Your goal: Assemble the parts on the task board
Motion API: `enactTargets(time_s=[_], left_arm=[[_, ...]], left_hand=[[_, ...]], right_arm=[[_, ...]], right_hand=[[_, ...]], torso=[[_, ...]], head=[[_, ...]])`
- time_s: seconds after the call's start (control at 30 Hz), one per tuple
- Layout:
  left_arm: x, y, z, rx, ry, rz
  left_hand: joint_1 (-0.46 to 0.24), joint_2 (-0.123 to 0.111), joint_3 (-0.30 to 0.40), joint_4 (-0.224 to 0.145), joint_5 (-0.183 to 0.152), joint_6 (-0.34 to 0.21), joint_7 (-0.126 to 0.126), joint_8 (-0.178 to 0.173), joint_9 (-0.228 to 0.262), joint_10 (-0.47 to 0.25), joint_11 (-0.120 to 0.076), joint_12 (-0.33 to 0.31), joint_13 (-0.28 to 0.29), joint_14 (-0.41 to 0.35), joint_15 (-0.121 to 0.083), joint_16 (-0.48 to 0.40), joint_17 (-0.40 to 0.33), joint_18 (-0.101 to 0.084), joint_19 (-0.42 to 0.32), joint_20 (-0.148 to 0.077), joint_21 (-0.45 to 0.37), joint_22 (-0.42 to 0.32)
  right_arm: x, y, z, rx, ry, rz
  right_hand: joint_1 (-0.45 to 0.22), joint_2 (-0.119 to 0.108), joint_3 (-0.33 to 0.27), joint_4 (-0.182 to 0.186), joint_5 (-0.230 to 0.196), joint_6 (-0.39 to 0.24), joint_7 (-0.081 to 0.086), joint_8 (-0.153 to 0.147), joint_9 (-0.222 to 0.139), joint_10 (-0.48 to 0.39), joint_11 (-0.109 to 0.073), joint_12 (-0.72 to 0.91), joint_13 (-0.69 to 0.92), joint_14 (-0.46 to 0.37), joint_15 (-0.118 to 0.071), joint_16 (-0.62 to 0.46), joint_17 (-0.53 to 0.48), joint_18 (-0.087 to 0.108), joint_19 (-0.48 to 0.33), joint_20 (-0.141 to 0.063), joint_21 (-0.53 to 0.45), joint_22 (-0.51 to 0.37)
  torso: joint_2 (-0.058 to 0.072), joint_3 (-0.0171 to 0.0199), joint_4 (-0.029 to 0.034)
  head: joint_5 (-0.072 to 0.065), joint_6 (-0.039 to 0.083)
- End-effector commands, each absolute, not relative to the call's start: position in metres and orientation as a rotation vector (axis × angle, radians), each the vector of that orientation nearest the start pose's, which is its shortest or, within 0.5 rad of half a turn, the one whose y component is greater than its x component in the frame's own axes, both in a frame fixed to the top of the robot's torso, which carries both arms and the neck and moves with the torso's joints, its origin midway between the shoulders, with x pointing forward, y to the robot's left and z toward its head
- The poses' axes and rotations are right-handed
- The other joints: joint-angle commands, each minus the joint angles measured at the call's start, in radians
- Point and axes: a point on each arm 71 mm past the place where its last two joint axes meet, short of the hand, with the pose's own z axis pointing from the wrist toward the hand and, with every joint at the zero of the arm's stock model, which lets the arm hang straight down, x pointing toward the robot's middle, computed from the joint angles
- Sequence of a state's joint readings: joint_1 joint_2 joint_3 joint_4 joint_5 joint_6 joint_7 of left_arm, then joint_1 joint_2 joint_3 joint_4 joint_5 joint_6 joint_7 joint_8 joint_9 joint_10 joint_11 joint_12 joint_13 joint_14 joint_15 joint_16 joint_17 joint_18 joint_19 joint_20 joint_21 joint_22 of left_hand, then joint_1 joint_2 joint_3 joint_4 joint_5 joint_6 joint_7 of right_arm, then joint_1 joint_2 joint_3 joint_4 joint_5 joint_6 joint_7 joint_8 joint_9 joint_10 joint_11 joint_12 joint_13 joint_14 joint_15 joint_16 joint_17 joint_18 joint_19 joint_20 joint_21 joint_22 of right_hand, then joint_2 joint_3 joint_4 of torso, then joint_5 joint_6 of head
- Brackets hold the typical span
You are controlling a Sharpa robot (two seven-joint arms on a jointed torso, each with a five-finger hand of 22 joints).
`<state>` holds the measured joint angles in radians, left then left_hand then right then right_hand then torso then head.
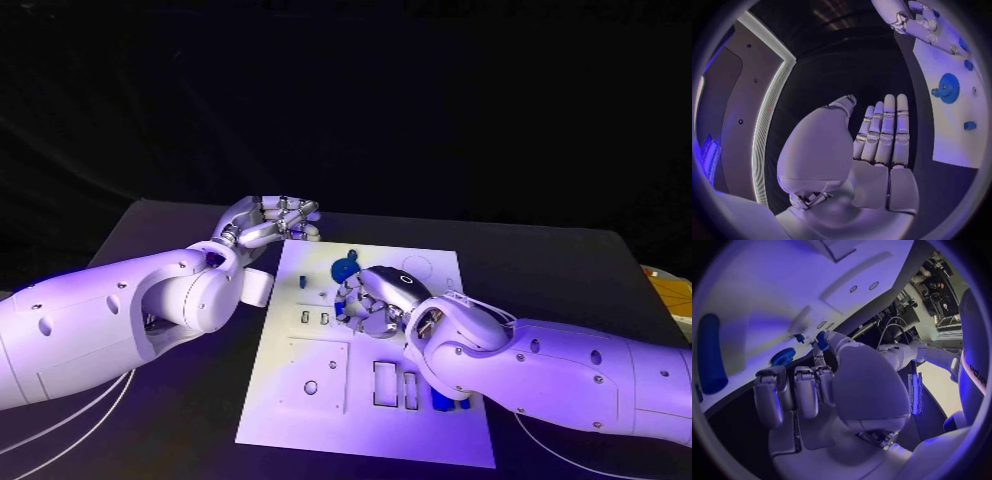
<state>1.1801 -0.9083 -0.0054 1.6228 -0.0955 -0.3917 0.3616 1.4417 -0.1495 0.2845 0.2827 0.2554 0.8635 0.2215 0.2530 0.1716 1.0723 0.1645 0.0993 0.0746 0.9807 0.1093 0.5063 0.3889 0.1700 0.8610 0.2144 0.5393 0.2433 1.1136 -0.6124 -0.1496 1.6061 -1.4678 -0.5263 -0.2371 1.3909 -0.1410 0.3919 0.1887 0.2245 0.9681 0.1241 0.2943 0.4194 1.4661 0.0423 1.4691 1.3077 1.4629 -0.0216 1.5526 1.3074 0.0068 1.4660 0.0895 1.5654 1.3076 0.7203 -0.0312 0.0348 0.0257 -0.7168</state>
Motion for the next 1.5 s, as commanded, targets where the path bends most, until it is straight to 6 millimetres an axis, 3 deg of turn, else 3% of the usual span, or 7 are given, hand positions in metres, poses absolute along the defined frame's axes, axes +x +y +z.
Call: enactTargets(time_s=[0.03, 1.0, 1.5], left_arm=[[0.472, 0.212, -0.167, -1.038, 1.425, -1.511], [0.472, 0.213, -0.167, -1.037, 1.43, -1.511], [0.472, 0.213, -0.167, -1.037, 1.431, -1.511]], left_hand=[[0.003, -0.005, 0.006, 0.001, -0.003, -0.006, 0.002, -0.003, -0.001, -0.003, -0.001, -0.004, -0.001, -0.005, 0.0, -0.001, 0.001, 0.011, -0.006, 0.003, 0.005, 0.002], [0.003, -0.006, 0.006, 0.003, -0.004, -0.007, 0.002, -0.003, -0.001, -0.003, 0.0, -0.005, -0.001, -0.006, 0.001, -0.001, 0.002, 0.011, -0.008, 0.003, 0.006, 0.002], [0.003, -0.006, 0.006, 0.003, -0.004, -0.007, 0.002, -0.003, -0.001, -0.003, 0.0, -0.005, -0.001, -0.006, 0.001, -0.001, 0.002, 0.011, -0.008, 0.003, 0.006, 0.002]], right_arm=[[0.419, -0.069, -0.239, -0.187, 1.664, 0.826], [0.42, -0.061, -0.252, -0.238, 1.702, 0.785], [0.421, -0.061, -0.254, -0.24, 1.703, 0.774]], right_hand=[[-0.001, 0.008, 0.007, 0.0, 0.005, 0.015, -0.01, 0.014, 0.014, 0.001, -0.006, -0.002, 0.129, 0.094, -0.007, 0.002, 0.201, -0.007, 0.105, -0.008, 0.005, 0.263], [-0.019, -0.003, 0.007, 0.003, 0.004, 0.009, -0.008, 0.018, 0.017, -0.002, -0.005, -0.004, 0.127, 0.093, -0.007, 0.0, 0.196, -0.006, 0.103, -0.009, 0.003, 0.262], [-0.047, -0.023, 0.002, 0.011, -0.023, -0.001, -0.005, 0.02, 0.018, -0.004, -0.002, -0.007, 0.124, 0.093, -0.004, -0.002, 0.192, -0.005, 0.101, -0.007, 0.0, 0.26]], torso=[[0.0, 0.0006, -0.0001], [-0.001, 0.0008, -0.001], [-0.001, 0.0007, -0.001]], head=[[0.001, -0.002], [0.005, -0.009], [0.005, -0.009]])
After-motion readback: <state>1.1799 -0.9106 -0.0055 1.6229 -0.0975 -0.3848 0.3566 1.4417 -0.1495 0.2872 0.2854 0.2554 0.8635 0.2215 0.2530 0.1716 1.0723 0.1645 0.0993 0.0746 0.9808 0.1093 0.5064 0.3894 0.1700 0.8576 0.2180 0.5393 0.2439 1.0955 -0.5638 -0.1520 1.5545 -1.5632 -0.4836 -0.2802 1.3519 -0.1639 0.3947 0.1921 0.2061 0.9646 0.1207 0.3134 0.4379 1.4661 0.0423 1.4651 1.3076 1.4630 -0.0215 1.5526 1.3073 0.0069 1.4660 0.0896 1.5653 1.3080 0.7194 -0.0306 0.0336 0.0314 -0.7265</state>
